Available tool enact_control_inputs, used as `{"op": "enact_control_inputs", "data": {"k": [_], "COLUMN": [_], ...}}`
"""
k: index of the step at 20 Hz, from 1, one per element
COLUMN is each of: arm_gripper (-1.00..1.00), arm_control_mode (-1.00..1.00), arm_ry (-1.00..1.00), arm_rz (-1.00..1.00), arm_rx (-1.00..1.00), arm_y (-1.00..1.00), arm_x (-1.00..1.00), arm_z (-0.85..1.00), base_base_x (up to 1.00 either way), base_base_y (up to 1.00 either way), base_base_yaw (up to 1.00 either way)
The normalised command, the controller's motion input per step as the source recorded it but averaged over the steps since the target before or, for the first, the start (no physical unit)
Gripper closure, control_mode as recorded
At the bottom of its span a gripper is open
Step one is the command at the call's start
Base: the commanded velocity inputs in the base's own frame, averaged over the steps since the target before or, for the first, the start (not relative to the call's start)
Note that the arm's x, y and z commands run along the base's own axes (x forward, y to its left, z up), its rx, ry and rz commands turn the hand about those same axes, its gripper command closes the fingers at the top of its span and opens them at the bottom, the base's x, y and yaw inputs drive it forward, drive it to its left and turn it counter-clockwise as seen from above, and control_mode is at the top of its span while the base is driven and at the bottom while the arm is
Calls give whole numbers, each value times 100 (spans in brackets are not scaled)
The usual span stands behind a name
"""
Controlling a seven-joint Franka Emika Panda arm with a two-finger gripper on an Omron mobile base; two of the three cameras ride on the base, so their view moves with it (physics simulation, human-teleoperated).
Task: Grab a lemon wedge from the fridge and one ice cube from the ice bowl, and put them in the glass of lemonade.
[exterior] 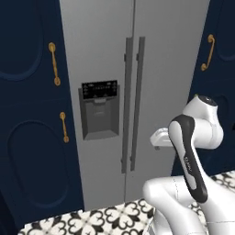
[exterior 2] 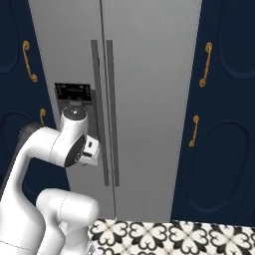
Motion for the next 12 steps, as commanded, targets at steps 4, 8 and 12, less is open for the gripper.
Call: {"op": "enact_control_inputs", "data": {"k": [4, 8, 12], "arm_gripper": [-100, -100, -100], "arm_control_mode": [100, 100, 100], "arm_ry": [0, 0, 0], "arm_rz": [0, 0, 0], "arm_rx": [0, 0, 0], "arm_y": [0, 0, 0], "arm_x": [0, 0, 0], "arm_z": [0, 0, 0], "base_base_x": [-6, -11, -20], "base_base_y": [-11, -21, -27], "base_base_yaw": [0, 0, 0]}}
